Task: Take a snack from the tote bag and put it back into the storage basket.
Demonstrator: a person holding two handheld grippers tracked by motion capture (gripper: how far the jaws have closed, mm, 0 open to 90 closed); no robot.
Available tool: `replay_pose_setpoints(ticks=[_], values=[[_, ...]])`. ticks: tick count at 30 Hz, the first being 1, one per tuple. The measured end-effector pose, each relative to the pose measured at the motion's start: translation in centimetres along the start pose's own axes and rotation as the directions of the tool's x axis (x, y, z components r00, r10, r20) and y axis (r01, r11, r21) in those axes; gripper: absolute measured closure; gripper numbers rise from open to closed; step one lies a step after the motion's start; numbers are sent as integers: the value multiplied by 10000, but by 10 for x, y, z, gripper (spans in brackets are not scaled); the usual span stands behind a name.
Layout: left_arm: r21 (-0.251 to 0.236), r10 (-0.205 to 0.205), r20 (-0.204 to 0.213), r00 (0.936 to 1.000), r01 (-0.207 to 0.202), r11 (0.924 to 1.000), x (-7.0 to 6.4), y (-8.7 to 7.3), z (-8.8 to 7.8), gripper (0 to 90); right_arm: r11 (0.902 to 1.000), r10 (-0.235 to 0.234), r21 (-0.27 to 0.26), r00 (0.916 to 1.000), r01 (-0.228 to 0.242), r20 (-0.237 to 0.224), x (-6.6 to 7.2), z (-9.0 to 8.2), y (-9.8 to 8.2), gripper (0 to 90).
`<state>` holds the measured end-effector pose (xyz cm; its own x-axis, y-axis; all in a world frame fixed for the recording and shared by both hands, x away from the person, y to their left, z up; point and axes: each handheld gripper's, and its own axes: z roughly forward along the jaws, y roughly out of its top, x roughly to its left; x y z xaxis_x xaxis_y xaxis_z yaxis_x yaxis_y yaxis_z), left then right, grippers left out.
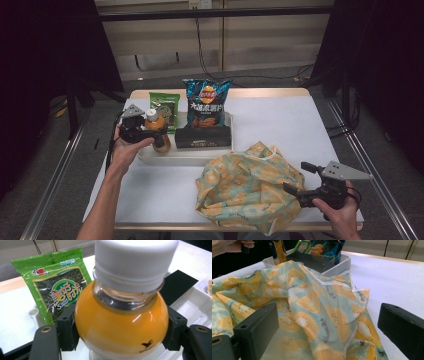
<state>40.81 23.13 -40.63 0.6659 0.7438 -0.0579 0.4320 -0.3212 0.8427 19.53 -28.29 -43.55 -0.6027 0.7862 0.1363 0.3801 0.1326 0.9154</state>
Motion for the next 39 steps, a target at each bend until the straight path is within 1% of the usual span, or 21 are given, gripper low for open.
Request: replay_pose_setpoints(ticks=[2, 3, 6, 9, 10, 14, 18, 19, 20, 22, 25, 27, 28, 31, 32, 33, 35, 37, 38, 39], values=[[54, 29, -40, 10000, -29, 10000, 0, 0, 2, 307, 10000, -13, 0, 10000, 13, 0, 0, 0, 0, 32], [24, -66, -49, 10000, 66, 10000, 1, -1, 3, 307, 10000, -19, 8, 10000, 19, 46, 0, 0, 0, 31], [95, -112, -74, 9999, 113, 9999, 3, -2, 5, 307, 10000, -29, -10, 10000, 29, 46, -1, 0, 0, 31], [126, -272, -270, 9993, 276, 9995, 2, -3, 7, 307, 10000, -30, 0, 10000, 30, 60, -1, 0, 0, 32], [248, -126, -219, 9997, 131, 9996, 2, -3, 8, 306, 10000, -28, 5, 10000, 28, 36, -1, 0, 0, 32], [65, -325, -205, 9993, 326, 9994, 3, -5, 9, 306, 10000, -38, 33, 10000, 38, 79, 0, 0, 0, 35], [-85, -386, -262, 9989, 384, 9992, 2, -8, 9, 304, 10000, -30, 39, 10000, 29, 85, 0, 0, 0, 35], [-89, -431, -300, 9986, 429, 9990, 2, -8, 9, 303, 10000, -40, 34, 9999, 40, 92, 0, 0, 0, 35], [-67, -393, -290, 9988, 391, 9992, 2, -8, 9, 303, 10000, 61, -15, 9999, -61, 119, 0, 1, 0, 35], [-23, -355, -324, 9988, 355, 9994, 1, -8, 9, 302, 10000, 3, 36, 10000, -4, 74, -1, 1, 0, 35], [-13, -362, -254, 9990, 362, 9993, 1, -8, 9, 298, 10000, -12, 50, 10000, 12, 45, 0, 1, 0, 36], [47, -378, -140, 9992, 379, 9993, 2, -9, 10, 294, 10000, 76, -8, 9999, -76, 101, 0, 1, 0, 36], [102, -375, -101, 9992, 376, 9992, 1, -9, 10, 284, 10000, -7, 4, 10000, 7, 71, -1, 0, 0, 36], [129, -493, -56, 9988, 493, 9987, 1, -11, 13, 233, 10000, 54, -16, 9999, -54, 104, -1, 0, 0, 36], [103, -534, -13, 9986, 534, 9985, 1, -11, 13, 225, 10000, 7, -8, 10000, -7, 90, -1, 0, 0, 36], [39, -610, -78, 9981, 610, 9981, 2, -12, 13, 208, 10000, 20, -28, 9999, -20, 99, -1, 0, 0, 36], [-45, -686, 46, 9976, 686, 9976, 3, -13, 12, 193, 10000, 18, -29, 10000, -17, 84, -1, 0, 0, 36], [17, -703, 95, 9975, 703, 9975, 5, -14, 10, 145, 10000, 24, -33, 10000, -24, 90, -1, 0, 0, 36], [-77, -709, 195, 9973, 711, 9974, 5, -14, 8, 132, 10000, 3, -10, 10000, -3, 73, -1, 0, 0, 36], [-162, -756, 170, 9970, 759, 9970, 5, -14, 7, 111, 10000, 16, -31, 10000, -16, 71, -1, 0, 0, 35]])
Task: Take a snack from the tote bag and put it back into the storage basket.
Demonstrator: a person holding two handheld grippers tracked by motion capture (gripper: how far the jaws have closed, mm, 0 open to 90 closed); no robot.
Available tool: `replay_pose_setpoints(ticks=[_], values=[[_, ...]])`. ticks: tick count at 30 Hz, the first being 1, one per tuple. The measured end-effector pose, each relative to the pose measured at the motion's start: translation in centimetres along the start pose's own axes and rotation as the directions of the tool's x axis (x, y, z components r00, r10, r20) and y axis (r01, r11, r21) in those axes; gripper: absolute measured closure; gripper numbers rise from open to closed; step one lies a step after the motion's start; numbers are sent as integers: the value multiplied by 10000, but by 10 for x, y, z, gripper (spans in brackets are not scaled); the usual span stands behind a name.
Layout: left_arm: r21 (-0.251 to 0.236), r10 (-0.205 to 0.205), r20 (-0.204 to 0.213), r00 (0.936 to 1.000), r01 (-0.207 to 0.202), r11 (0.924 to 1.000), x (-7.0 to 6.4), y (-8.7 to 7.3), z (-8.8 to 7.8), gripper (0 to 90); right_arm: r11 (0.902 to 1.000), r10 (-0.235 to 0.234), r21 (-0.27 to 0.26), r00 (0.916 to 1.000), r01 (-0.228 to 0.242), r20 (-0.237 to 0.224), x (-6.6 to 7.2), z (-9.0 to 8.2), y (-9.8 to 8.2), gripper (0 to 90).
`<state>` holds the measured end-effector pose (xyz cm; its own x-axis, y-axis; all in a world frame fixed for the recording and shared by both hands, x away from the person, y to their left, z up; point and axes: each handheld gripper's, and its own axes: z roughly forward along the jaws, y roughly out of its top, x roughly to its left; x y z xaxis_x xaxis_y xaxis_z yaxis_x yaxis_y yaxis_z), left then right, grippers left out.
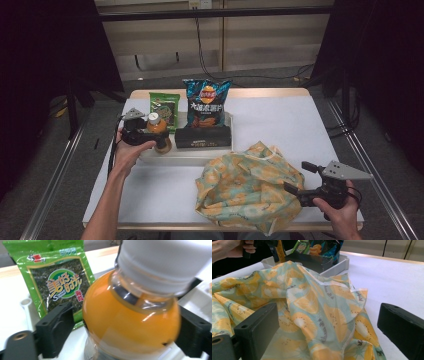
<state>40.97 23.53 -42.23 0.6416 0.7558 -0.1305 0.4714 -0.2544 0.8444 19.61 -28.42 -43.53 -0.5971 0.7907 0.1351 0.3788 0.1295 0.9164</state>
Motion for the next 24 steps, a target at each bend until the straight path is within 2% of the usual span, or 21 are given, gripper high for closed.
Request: replay_pose_setpoints(ticks=[1, 3, 5, 7, 10, 12, 17, 20, 22, 24], values=[[4, 51, -138, 9999, -51, 10000, 0, 0, -2, 83, 10000, -9, 0, 10000, 9, -14, 0, 0, 0, 35], [-55, -223, -55, 9997, 223, 9997, 0, 1, -5, 53, 10000, 10, 1, 10000, -10, 15, 1, 0, 0, 35], [-129, -284, -165, 9995, 282, 9995, -1, 1, -9, 23, 10000, -20, 6, 10000, 20, -22, 1, 0, 0, 36], [-155, -195, -310, 9993, 191, 9997, -2, 1, -13, 24, 10000, -22, 6, 10000, 22, -23, 1, 0, 0, 35], [-288, -225, -226, 9995, 218, 9993, -5, 0, -20, 24, 10000, -17, -14, 10000, 17, -17, 1, 0, 0, 35], [-415, -39, -321, 9995, 26, 9991, -8, -1, -25, 23, 10000, -16, -9, 10000, 16, -7, 1, 0, 1, 34], [-692, 112, -339, 9994, -136, 9975, -19, -7, -35, 24, 10000, 20, -37, 10000, -21, -41, 1, 0, 1, 34], [-511, 38, -586, 9983, -68, 9987, -25, -8, -42, 30, 10000, 2, -33, 10000, -2, -23, 1, 0, 1, 34], [-623, 162, -506, 9986, -194, 9979, -29, -10, -48, 33, 10000, -39, -18, 10000, 39, -34, 1, 0, 1, 34], [-745, 73, -406, 9991, -103, 9972, -34, -13, -55, 33, 10000, -53, -23, 10000, 53, -22, 1, 0, 1, 33]])
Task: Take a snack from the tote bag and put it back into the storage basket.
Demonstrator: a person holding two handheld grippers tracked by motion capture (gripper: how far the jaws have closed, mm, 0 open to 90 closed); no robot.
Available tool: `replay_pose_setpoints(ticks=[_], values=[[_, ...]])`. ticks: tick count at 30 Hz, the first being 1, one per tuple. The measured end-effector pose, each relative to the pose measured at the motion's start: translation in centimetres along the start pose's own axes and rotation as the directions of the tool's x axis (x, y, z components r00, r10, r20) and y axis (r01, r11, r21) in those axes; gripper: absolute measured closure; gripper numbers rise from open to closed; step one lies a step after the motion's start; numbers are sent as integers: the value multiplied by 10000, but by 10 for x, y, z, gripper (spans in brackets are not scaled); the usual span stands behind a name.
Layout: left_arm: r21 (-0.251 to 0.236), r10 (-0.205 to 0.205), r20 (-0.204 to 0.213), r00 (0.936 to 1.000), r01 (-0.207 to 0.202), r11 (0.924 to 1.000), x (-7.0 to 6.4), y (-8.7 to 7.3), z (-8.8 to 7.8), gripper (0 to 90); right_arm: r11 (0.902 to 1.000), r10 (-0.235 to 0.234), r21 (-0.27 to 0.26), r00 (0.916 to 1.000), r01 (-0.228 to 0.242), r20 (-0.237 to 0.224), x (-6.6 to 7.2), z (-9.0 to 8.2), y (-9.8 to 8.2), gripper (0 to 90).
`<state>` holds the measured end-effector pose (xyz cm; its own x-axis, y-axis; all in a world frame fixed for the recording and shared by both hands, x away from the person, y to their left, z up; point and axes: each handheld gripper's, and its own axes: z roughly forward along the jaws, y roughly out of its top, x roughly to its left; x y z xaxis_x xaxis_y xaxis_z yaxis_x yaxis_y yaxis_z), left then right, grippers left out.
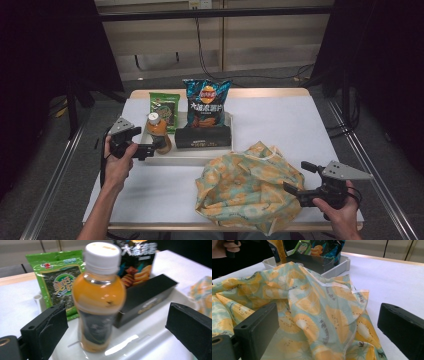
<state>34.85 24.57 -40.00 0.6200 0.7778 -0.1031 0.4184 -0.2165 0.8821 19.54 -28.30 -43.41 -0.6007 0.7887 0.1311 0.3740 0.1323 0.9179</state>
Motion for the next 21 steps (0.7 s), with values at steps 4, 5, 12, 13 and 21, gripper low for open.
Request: replay_pose_setpoints(ticks=[4, 5, 12, 13, 21], values=[[-46, 234, 317, 9992, -233, 9997, -14, -11, -7, 38, 10000, 70, -29, 10000, -70, 25, -1, 0, 0, 33], [-4, 381, 410, 9984, -381, 9993, -18, -14, -8, 46, 10000, 65, -37, 10000, -64, 34, -1, 0, 0, 33], [-160, 273, 1204, 9924, -256, 9995, -38, -27, -21, 33, 10000, 80, -57, 10000, -80, 59, -1, -2, 0, 33], [-164, 296, 1259, 9916, -277, 9995, -41, -30, -24, 33, 9999, 142, -40, 9999, -142, 79, -2, -2, 0, 33], [-290, 500, 921, 9945, -475, 9984, -68, -47, -44, 32, 9999, 90, -114, 9999, -89, 72, -2, -3, 0, 34]])
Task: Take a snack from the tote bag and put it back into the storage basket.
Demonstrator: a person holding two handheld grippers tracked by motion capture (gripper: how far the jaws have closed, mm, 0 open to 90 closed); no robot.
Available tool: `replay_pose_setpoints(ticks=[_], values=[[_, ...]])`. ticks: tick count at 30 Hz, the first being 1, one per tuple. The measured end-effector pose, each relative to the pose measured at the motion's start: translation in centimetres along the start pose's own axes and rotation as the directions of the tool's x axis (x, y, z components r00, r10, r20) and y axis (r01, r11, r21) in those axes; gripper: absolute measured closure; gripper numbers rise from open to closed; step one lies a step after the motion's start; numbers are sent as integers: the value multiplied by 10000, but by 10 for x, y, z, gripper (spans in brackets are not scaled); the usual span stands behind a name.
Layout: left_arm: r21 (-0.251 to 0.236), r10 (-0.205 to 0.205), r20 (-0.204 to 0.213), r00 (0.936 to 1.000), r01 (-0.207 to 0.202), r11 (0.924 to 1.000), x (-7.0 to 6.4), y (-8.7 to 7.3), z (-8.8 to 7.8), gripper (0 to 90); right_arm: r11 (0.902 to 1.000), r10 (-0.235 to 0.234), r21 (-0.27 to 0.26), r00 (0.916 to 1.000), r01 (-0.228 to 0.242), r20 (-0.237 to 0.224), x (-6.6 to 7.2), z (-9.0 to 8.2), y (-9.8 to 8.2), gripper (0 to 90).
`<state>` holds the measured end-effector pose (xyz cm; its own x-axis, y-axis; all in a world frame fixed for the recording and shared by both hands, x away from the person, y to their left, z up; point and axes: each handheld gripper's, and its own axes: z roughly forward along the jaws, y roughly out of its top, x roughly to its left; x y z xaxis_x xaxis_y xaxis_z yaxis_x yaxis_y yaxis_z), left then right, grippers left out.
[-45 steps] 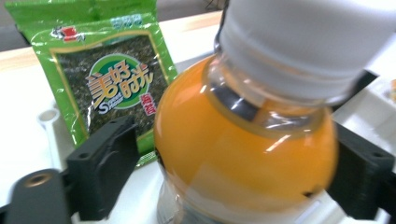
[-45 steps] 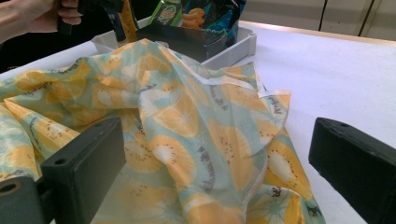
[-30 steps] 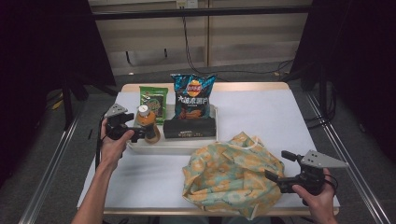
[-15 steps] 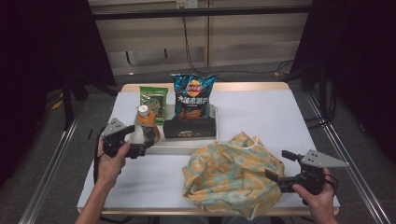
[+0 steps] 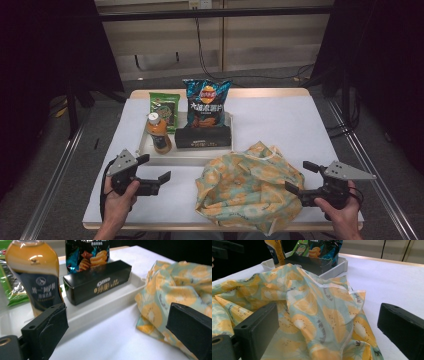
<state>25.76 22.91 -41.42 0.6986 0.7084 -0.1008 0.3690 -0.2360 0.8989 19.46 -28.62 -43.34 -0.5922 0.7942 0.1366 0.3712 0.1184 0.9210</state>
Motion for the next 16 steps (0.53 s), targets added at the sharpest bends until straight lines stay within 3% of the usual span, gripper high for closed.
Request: replay_pose_setpoints(ticks=[1, 2, 4, 7, 9, 10, 11, 13, 15, 16], values=[[-278, -9, -290, 9996, 1, 9996, -6, -2, -4, 34, 10000, 14, 29, 10000, -14, 24, 0, 0, 0, 34], [-355, 26, -328, 9995, -37, 9994, -8, -4, -7, 34, 10000, 22, 31, 10000, -22, 32, -1, 1, 0, 34], [-424, -116, -93, 9999, 112, 9990, -14, -8, -11, 34, 10000, -18, 15, 10000, 18, 20, -1, 0, 0, 37], [-389, 273, -102, 9996, -277, 9989, -21, -19, -15, 38, 10000, 15, 41, 10000, -15, 27, -1, 0, -1, 37], [-388, -203, 194, 9996, 211, 9990, -23, -29, -16, 38, 10000, -9, 29, 10000, 9, 8, -1, 0, -1, 37], [-290, -126, 218, 9997, 133, 9995, -25, -31, -17, 40, 10000, -34, 26, 10000, 34, 4, -1, 0, 0, 36], [-551, 5, -197, 9998, -16, 9985, -27, -32, -20, 48, 10000, -75, 11, 10000, 75, 18, -1, 0, 0, 35], [-399, -11, 263, 9997, 21, 9992, -22, -32, -17, 50, 10000, 3, 1, 10000, -3, 35, -1, -1, 0, 34], [-292, -17, 152, 9999, 21, 9996, -20, -32, -15, 51, 10000, 43, -24, 10000, -43, 27, -2, -1, 0, 33], [-231, -38, 331, 9994, 46, 9997, -19, -33, -14, 50, 10000, 17, -35, 10000, -17, 15, -2, -2, 0, 33]])
